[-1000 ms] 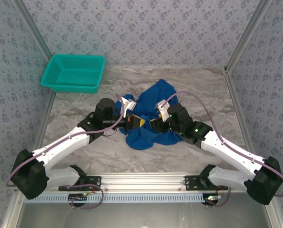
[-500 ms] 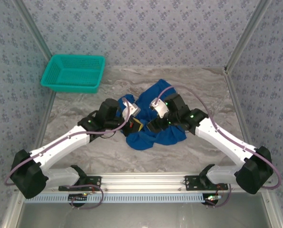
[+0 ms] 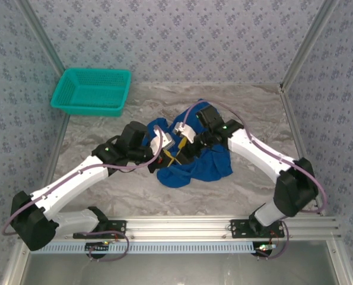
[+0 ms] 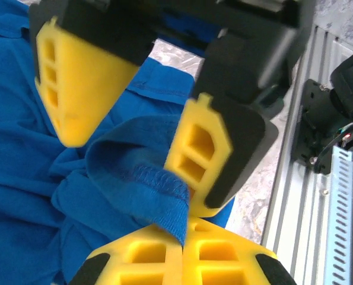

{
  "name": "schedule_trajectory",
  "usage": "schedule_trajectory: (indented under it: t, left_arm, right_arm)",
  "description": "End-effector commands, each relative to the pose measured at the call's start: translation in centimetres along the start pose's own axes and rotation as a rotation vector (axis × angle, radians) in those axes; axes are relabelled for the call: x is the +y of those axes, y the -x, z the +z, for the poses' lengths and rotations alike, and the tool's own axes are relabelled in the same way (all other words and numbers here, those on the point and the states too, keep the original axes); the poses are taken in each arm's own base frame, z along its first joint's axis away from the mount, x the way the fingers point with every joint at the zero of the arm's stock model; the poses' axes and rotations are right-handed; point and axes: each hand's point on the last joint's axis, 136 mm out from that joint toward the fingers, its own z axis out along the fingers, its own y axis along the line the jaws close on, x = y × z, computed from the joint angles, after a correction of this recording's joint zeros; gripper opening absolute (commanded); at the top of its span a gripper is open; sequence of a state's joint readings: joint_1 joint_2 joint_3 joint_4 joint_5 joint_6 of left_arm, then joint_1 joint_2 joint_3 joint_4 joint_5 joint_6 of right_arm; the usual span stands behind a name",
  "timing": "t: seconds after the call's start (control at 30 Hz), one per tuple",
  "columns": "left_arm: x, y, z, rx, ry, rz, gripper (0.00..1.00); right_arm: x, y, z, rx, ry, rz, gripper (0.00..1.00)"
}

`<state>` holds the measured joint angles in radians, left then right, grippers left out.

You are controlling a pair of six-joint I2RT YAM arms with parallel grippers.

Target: Fold the inside-out t-shirt

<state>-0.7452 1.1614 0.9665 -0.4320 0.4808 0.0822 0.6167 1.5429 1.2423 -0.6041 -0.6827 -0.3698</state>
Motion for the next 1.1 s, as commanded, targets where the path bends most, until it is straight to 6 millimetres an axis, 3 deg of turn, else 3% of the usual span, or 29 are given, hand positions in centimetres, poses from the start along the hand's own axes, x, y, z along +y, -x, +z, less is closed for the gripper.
schedule_trajectory:
  t: [0.0, 0.1, 0.23, 0.3, 0.33, 0.37, 0.4, 0.47, 0.57, 0.63, 0.8, 0.93, 1.07]
  left_arm:
    - [-0.4, 1.3, -1.5, -0.039, 0.024, 0.066, 0.0]
    - [1.1, 1.7, -2.0, -0.062, 0.119, 0.062, 0.0]
    - [4.4, 2.9, -3.0, -0.119, 0.309, 0.039, 0.0]
    - [7.6, 3.6, -3.8, -0.143, 0.484, -0.014, 0.0]
    - [9.3, 3.8, -4.3, -0.148, 0.579, -0.046, 0.03]
    - [10.9, 4.0, -4.8, -0.147, 0.67, -0.086, 0.15]
    - [12.4, 4.1, -5.4, -0.141, 0.754, -0.14, 0.22]
    - [13.8, 4.4, -6.0, -0.118, 0.824, -0.237, 0.35]
    - [12.6, 4.8, -5.1, -0.147, 0.727, -0.351, 0.45]
    - [10.7, 4.6, -3.8, -0.187, 0.581, -0.443, 0.51]
    - [6.9, 3.9, -2.1, -0.259, 0.31, -0.678, 0.58]
    - [6.5, 1.8, -1.2, -0.262, 0.291, -0.816, 0.63]
    - [6.0, 0.4, -0.2, -0.231, 0.313, -0.818, 0.68]
  right_arm:
    - [0.9, 0.2, 0.2, -0.004, 0.108, 0.001, 0.54]
    - [1.6, 0.5, -0.1, -0.03, 0.15, 0.034, 0.24]
    - [2.6, 0.7, -1.0, -0.06, 0.169, 0.095, 0.03]
    - [1.7, 0.9, -1.9, -0.075, 0.103, 0.165, 0.0]
    - [0.7, 2.0, -2.7, -0.135, 0.055, 0.194, 0.0]
    - [-0.1, 3.5, -3.8, -0.202, 0.021, 0.237, 0.0]
    - [-1.0, 3.5, -4.1, -0.254, 0.005, 0.313, 0.0]
    - [-2.9, 5.3, -5.3, -0.361, -0.118, 0.383, 0.0]
    - [-3.6, 6.9, -5.4, -0.448, -0.268, 0.393, 0.0]
    - [-3.8, 7.3, -5.1, -0.497, -0.336, 0.417, 0.0]
    - [-5.3, 6.4, -4.7, -0.509, -0.528, 0.479, 0.0]
    - [-5.8, 6.1, -4.9, -0.543, -0.579, 0.507, 0.0]
    - [-6.2, 5.7, -5.1, -0.554, -0.608, 0.54, 0.0]
